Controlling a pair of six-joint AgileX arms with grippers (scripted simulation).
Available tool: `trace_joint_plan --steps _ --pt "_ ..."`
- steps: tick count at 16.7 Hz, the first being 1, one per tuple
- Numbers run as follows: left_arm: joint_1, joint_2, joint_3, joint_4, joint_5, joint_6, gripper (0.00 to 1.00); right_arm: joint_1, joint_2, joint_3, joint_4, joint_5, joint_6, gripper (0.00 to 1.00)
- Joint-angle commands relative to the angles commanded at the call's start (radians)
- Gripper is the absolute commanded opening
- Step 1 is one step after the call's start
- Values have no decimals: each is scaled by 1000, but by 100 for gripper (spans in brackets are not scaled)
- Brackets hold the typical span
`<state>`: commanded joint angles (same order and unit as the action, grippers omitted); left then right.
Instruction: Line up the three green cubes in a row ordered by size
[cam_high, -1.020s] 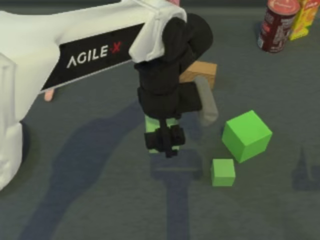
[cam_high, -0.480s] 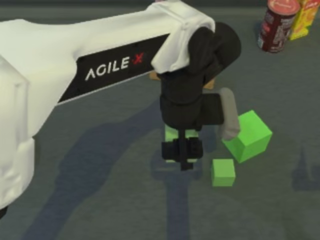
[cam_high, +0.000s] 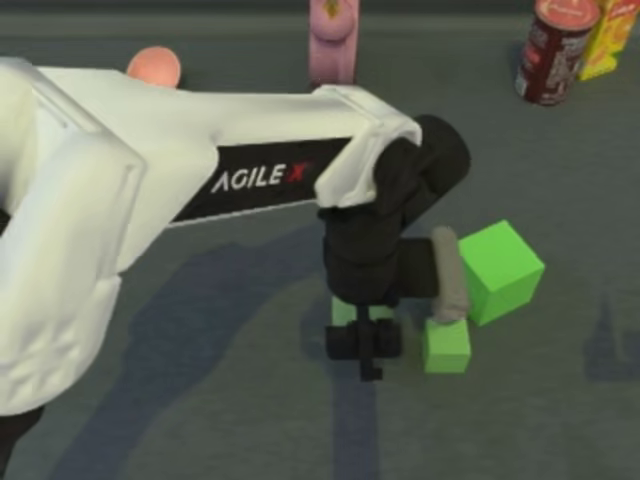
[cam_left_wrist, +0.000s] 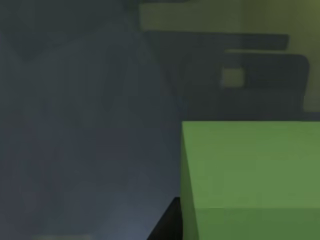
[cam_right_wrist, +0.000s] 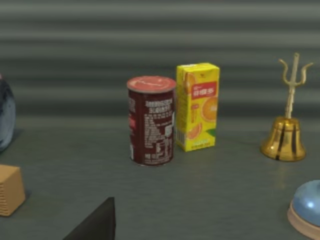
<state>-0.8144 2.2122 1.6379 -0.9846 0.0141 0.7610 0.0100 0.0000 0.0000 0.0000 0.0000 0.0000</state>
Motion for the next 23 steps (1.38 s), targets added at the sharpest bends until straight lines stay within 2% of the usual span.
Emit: trace_joint_plan --steps 4,17,23 --pt "0 2 -3 3 0 0 0 0 0 0 0 0 0 100" --pt "0 2 -3 3 0 0 98 0 0 0 0 0 0 100" --pt "0 2 -3 3 0 0 100 0 0 0 0 0 0 100"
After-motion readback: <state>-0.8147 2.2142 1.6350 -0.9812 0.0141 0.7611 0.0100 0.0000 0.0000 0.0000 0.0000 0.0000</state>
